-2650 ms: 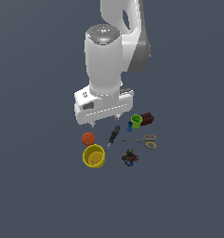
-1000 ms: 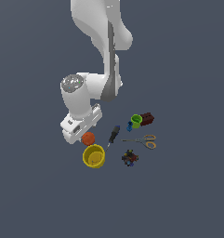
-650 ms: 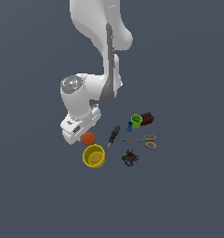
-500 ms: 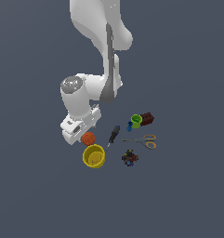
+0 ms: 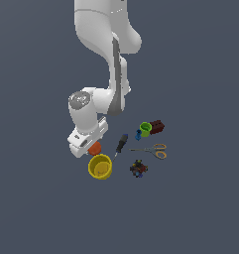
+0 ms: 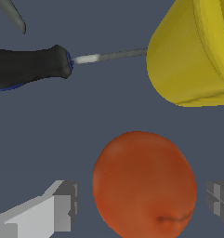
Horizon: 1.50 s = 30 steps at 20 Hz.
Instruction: Pick up a designated object from a clutter of objects.
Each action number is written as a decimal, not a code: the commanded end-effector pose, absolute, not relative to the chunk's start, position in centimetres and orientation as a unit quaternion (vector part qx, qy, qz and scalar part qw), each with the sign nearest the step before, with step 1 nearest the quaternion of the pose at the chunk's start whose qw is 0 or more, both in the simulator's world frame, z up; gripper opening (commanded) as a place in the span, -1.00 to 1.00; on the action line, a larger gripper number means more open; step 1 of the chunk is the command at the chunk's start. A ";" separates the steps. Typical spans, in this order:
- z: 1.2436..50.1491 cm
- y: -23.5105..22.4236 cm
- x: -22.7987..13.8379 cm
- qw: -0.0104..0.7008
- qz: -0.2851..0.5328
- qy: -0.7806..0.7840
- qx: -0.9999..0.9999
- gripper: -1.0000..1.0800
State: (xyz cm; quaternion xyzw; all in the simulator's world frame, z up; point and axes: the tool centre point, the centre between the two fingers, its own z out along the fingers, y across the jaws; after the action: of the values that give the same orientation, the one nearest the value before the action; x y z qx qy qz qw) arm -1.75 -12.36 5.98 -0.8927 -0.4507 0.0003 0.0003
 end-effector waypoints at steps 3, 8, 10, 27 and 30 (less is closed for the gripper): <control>4.8 -12.4 -1.7 0.000 0.000 -0.451 -0.892 0.92; 4.7 -12.4 -1.7 0.000 0.000 -0.451 -0.892 -1.00; 4.7 -12.4 -1.7 0.000 0.000 -0.451 -0.892 -1.00; 8.0 -11.2 -1.4 -0.001 -0.001 -0.451 -0.893 -1.00; 10.0 -10.5 -1.2 -0.001 -0.001 -0.451 -0.893 -1.00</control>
State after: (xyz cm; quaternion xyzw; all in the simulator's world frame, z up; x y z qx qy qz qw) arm -1.38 -10.85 8.90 -0.8927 -0.4507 0.0003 0.0001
